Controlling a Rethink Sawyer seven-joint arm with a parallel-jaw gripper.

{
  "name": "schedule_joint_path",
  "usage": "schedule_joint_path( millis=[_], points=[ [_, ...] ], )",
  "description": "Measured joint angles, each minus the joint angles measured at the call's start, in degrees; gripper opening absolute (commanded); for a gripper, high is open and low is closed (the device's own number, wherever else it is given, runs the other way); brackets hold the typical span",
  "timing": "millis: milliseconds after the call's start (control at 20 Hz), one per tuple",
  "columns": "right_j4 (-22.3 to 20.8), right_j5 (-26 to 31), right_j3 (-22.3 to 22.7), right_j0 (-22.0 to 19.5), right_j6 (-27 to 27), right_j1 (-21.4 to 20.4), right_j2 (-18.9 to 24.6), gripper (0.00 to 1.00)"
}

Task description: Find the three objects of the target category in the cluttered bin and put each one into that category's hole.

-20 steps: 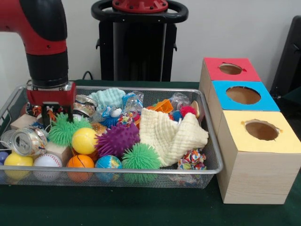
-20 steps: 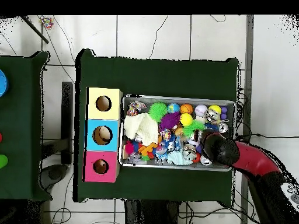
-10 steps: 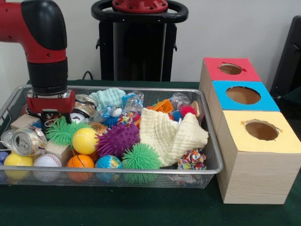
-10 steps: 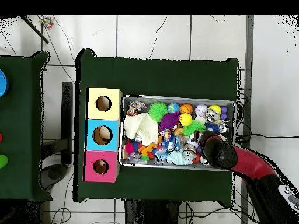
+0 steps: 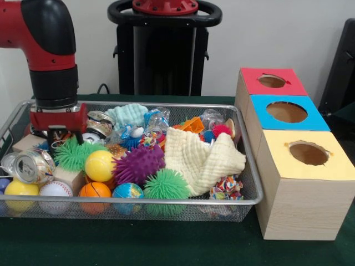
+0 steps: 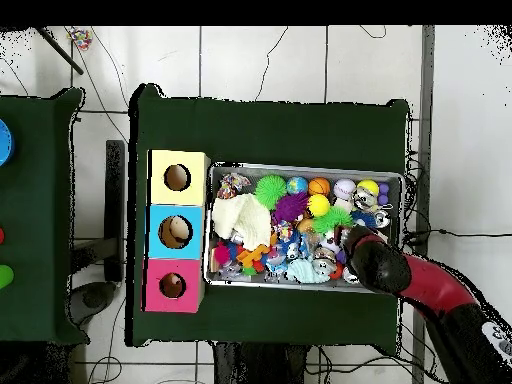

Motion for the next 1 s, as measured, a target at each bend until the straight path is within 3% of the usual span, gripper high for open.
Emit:
schedule_joint_path(
  millis=[250,800,1000],
  points=[
    [-1.2,-2.3,1.3,0.4,0.0,-1.0,-0.2,1.00],
    [-4.5,-20.0,6.2,3.9,0.0,-0.8,-5.6,1.00],
    [-5.0,-23.1,6.9,4.0,0.0,-0.3,-6.6,1.00]
  ],
)
